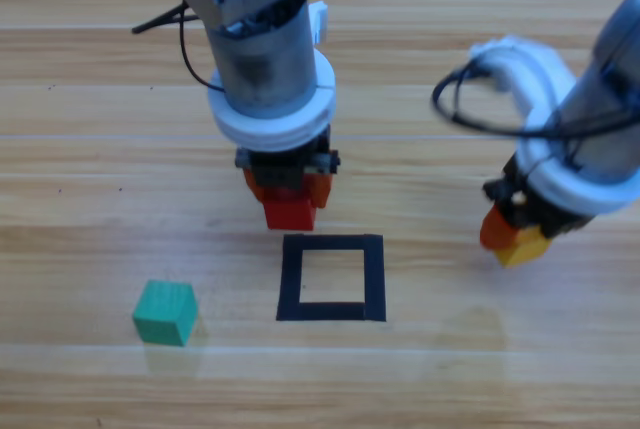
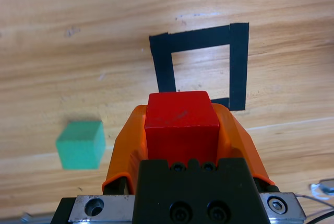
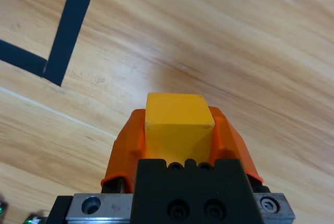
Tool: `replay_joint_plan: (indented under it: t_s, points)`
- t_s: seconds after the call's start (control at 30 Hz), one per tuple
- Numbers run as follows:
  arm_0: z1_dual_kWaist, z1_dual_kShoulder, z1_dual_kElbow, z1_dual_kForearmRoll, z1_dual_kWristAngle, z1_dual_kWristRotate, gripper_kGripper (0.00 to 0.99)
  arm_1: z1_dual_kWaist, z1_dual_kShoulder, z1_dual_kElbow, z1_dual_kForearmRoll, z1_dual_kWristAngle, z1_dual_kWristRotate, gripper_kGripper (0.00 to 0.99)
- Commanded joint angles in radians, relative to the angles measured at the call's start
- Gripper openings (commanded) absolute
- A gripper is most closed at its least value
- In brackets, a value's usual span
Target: Stack the blocks in the rectangular block: red at the bottom, yellow in the middle, green on top
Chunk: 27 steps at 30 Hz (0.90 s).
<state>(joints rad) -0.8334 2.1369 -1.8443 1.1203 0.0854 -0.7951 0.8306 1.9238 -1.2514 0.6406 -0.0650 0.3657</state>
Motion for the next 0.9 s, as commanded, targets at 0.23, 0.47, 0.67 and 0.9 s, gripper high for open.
replay_joint_plan:
  t_s: [0.23,0.47,0.67,0.9]
  points:
    - [-0.158,0.058,0.017,0.012,0.060,-0.309,0.014,-0.125,-0.066,0.012,0.044,0.054,-0.002,0.000]
    - [-0.161,0.113,-0.049,0.012,0.063,-0.329,0.015,-0.125,-0.072,0.038,0.045,0.062,0.045,0.000]
    - [-0.151,0.159,-0.070,0.006,0.062,-0.303,0.015,-0.125,-0.057,0.041,0.045,0.068,0.125,0.000]
    - [-0.128,0.201,-0.075,-0.013,0.056,-0.260,0.014,-0.125,-0.016,0.038,0.045,0.079,0.151,0.000]
